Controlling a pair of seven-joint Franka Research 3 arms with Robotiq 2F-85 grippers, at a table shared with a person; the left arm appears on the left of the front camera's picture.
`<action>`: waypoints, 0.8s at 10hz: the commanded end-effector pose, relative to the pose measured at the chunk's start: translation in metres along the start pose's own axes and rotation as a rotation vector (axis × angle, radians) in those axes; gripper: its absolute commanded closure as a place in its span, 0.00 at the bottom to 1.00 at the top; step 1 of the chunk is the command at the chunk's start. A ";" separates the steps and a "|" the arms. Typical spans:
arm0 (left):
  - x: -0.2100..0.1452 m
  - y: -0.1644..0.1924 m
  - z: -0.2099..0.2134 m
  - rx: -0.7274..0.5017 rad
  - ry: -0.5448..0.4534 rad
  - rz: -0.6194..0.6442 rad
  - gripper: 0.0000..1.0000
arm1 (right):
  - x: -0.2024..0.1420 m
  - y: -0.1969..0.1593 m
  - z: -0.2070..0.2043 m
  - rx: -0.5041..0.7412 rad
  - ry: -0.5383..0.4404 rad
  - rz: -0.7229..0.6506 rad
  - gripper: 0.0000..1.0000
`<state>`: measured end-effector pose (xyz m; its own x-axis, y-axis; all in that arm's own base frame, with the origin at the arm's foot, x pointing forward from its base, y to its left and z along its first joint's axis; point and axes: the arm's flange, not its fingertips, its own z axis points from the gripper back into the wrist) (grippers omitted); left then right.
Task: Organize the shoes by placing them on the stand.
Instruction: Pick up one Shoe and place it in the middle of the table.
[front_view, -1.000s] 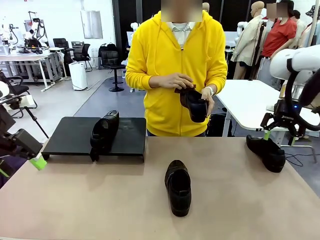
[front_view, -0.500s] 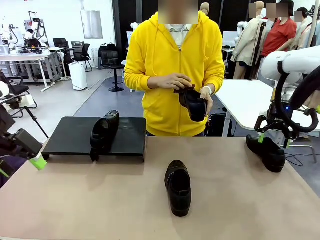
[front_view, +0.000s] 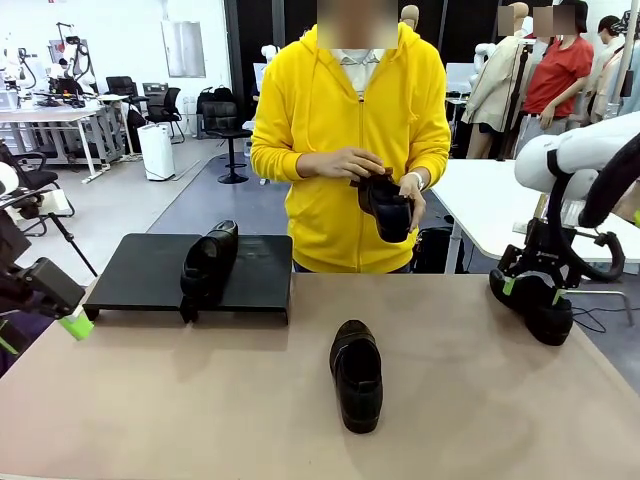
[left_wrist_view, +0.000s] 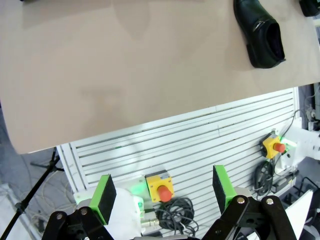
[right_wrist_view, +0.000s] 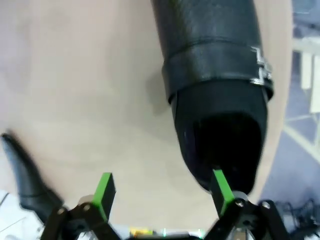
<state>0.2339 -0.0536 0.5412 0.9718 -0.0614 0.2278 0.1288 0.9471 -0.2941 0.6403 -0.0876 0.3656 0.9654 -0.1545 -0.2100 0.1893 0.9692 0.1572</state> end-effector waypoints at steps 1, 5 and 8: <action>0.002 0.003 0.001 -0.012 -0.005 -0.014 0.00 | -0.018 0.000 -0.009 0.023 -0.124 0.079 0.00; 0.002 0.003 0.001 -0.012 -0.005 -0.014 0.00 | -0.014 -0.001 -0.002 0.095 -0.131 0.126 0.00; 0.002 0.003 0.001 -0.012 -0.005 -0.014 0.00 | -0.012 -0.001 -0.007 0.078 -0.124 0.120 0.00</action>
<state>0.2339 -0.0536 0.5412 0.9718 -0.0614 0.2278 0.1287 0.9471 -0.2941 0.6314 -0.0849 0.3623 0.9932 -0.0906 -0.0736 0.1054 0.9668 0.2327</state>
